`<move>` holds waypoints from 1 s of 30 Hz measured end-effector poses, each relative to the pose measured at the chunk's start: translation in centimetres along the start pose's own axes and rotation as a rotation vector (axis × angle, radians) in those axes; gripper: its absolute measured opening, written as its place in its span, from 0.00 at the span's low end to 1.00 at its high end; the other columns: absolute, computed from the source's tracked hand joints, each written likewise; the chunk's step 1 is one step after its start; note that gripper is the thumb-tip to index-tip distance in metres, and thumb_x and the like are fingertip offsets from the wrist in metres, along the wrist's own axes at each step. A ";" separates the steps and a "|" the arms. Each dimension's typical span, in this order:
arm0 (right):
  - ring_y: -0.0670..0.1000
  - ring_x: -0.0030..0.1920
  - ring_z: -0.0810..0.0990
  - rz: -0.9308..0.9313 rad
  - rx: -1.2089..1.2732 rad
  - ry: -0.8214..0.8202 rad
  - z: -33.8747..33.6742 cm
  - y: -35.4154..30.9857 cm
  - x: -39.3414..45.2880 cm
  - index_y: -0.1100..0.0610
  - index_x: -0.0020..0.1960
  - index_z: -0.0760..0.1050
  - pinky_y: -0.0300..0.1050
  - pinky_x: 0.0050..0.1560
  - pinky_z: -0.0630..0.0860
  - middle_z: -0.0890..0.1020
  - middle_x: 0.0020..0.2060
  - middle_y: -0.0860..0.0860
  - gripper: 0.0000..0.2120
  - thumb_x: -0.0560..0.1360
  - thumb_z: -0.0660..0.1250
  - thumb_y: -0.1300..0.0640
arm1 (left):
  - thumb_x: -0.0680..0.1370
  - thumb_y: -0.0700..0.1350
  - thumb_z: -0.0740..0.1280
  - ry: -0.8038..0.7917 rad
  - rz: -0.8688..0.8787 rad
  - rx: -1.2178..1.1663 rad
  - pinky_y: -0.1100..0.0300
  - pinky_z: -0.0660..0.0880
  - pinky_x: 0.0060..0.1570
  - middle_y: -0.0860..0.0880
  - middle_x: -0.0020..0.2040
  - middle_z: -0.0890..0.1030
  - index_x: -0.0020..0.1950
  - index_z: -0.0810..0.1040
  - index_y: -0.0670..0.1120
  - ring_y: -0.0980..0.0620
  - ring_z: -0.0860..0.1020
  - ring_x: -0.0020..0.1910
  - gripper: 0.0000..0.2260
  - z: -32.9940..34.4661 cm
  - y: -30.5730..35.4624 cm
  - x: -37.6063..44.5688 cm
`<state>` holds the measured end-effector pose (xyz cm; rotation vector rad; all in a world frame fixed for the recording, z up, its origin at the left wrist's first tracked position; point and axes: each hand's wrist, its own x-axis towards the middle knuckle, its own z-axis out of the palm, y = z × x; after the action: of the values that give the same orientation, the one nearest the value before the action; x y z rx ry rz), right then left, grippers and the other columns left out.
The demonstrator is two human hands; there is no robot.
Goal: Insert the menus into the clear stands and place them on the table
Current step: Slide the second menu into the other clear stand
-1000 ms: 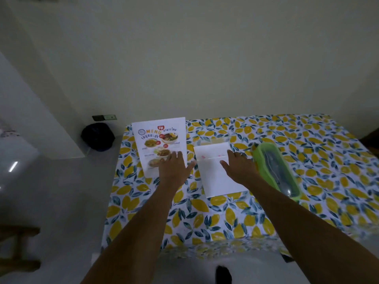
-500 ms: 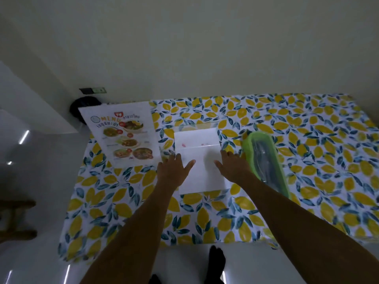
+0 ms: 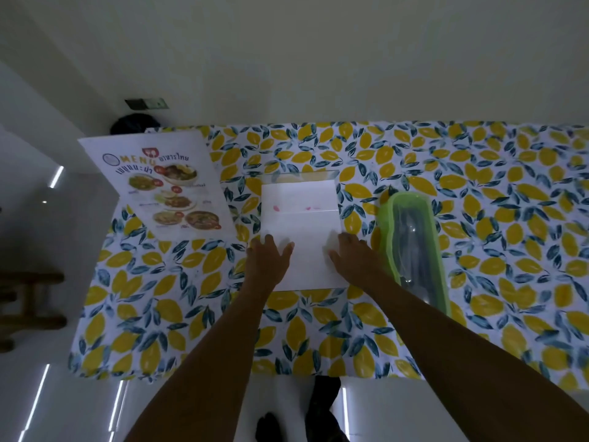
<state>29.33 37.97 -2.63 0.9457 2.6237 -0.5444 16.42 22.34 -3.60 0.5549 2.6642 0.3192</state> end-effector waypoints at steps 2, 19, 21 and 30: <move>0.65 0.65 0.72 0.004 0.038 0.011 0.4 -0.2 0.0 0.61 0.71 0.65 0.59 0.61 0.73 0.70 0.68 0.61 0.26 0.81 0.56 0.45 | 0.79 0.63 0.57 0.020 -0.022 -0.058 0.42 0.74 0.58 0.32 0.59 0.76 0.63 0.72 0.38 0.33 0.75 0.58 0.29 0.1 -0.2 0.3; 0.58 0.57 0.82 0.087 0.598 0.314 -2.8 1.4 -5.9 0.56 0.58 0.83 0.46 0.58 0.76 0.85 0.56 0.56 0.18 0.74 0.60 0.68 | 0.80 0.36 0.58 0.047 0.102 -0.337 0.57 0.72 0.53 0.42 0.61 0.79 0.68 0.73 0.43 0.41 0.78 0.59 0.17 -5.5 -3.4 -3.1; 0.57 0.56 0.82 0.062 0.660 0.306 -3.3 1.6 -7.7 0.59 0.57 0.83 0.47 0.58 0.77 0.85 0.55 0.57 0.19 0.72 0.61 0.71 | 0.79 0.34 0.59 0.074 0.218 -0.341 0.59 0.70 0.54 0.41 0.61 0.79 0.67 0.75 0.41 0.41 0.78 0.60 0.16 -6.7 -4.6 -4.2; 0.56 0.53 0.84 -0.002 0.749 0.393 -2.2 1.4 -14.9 0.63 0.56 0.84 0.48 0.53 0.81 0.85 0.54 0.59 0.12 0.75 0.68 0.69 | 0.73 0.39 0.72 -0.075 0.378 -0.547 0.52 0.78 0.55 0.41 0.58 0.82 0.64 0.78 0.42 0.43 0.81 0.57 0.19 -9.2 -8.5 -9.5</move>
<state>40.96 31.85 4.84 1.3642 2.7756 -1.5477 17.69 9.42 5.25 0.8553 2.2404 1.0677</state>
